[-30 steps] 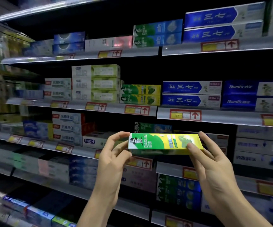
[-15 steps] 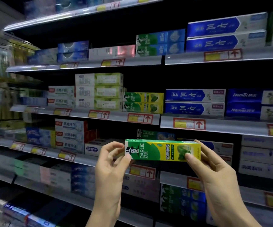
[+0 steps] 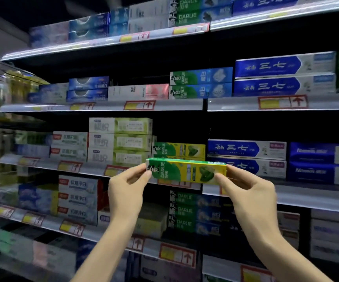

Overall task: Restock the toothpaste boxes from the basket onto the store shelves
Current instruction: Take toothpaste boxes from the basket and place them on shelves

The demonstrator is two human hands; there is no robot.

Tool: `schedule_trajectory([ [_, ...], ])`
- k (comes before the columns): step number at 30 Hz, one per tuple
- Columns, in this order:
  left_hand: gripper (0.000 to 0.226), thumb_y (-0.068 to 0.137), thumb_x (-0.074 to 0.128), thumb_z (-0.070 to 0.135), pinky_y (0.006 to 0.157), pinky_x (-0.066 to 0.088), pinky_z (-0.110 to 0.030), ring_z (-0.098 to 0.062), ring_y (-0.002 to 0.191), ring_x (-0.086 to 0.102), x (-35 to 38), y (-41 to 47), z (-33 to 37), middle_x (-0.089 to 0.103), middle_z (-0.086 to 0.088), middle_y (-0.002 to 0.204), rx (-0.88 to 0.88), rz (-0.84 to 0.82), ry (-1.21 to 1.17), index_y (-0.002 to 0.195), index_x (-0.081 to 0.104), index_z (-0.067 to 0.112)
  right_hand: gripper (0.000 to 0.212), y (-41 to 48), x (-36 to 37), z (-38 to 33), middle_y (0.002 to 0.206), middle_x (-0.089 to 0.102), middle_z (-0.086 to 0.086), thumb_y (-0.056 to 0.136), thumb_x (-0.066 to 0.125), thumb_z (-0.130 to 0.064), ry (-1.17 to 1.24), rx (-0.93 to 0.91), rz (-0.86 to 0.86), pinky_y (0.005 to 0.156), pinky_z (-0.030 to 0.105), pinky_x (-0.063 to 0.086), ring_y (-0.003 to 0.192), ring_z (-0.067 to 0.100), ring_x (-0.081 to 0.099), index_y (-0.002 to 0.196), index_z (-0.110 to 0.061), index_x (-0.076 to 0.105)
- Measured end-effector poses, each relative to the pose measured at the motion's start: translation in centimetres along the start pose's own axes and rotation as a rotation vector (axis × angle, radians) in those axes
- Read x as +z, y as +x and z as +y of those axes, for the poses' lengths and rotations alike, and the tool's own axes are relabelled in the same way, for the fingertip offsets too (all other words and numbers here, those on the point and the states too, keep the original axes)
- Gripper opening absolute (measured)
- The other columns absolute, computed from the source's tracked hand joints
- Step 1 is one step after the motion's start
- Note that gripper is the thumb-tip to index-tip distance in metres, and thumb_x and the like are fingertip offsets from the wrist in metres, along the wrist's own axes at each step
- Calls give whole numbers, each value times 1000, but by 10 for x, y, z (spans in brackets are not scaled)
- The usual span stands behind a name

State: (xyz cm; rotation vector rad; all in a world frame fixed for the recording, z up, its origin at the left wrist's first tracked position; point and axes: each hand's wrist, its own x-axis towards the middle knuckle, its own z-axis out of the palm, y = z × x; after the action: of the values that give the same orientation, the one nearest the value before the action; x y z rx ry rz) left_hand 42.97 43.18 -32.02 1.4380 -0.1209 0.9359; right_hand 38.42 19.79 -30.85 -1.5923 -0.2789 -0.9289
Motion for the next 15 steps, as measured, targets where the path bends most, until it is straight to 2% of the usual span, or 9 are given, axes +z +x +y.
schedule_trajectory([
  [3,21,88,82,20,66,44,2,7,88,68,14,41,4,79,9,100,65,38,143,109,82,21,34,29,19,5,94,76,-15,87,84,-30,-96,-27,56,89,28,57,89,0,69,120,-25,78],
  [6,17,90,81,27,58,40,-6,10,76,58,28,68,8,80,8,99,93,82,316,105,84,23,22,53,35,13,79,72,-22,88,82,-27,-158,-40,66,85,37,59,82,-1,66,110,-26,81],
  [9,8,88,82,30,62,43,-15,-7,83,67,36,90,4,80,8,92,107,89,423,94,85,26,19,73,45,24,75,62,-26,90,81,-29,-276,-44,54,81,33,54,78,-5,59,106,-20,82],
  [11,5,86,83,31,65,47,-22,-16,86,71,38,100,0,80,8,89,74,73,484,89,85,27,18,82,51,32,72,63,-21,90,80,-32,-359,-26,56,77,33,53,78,7,63,102,-19,82],
  [13,7,87,83,31,68,47,-26,-21,91,72,39,106,-5,80,5,94,54,64,577,93,85,27,21,88,57,39,78,72,-10,89,78,-36,-443,-5,58,74,34,55,84,18,68,105,-22,82],
  [15,9,88,81,29,70,47,-28,-28,96,71,41,107,-9,80,0,97,66,62,679,96,84,26,22,90,61,44,81,75,-5,88,78,-35,-517,14,38,67,30,52,81,19,68,106,-23,82],
])
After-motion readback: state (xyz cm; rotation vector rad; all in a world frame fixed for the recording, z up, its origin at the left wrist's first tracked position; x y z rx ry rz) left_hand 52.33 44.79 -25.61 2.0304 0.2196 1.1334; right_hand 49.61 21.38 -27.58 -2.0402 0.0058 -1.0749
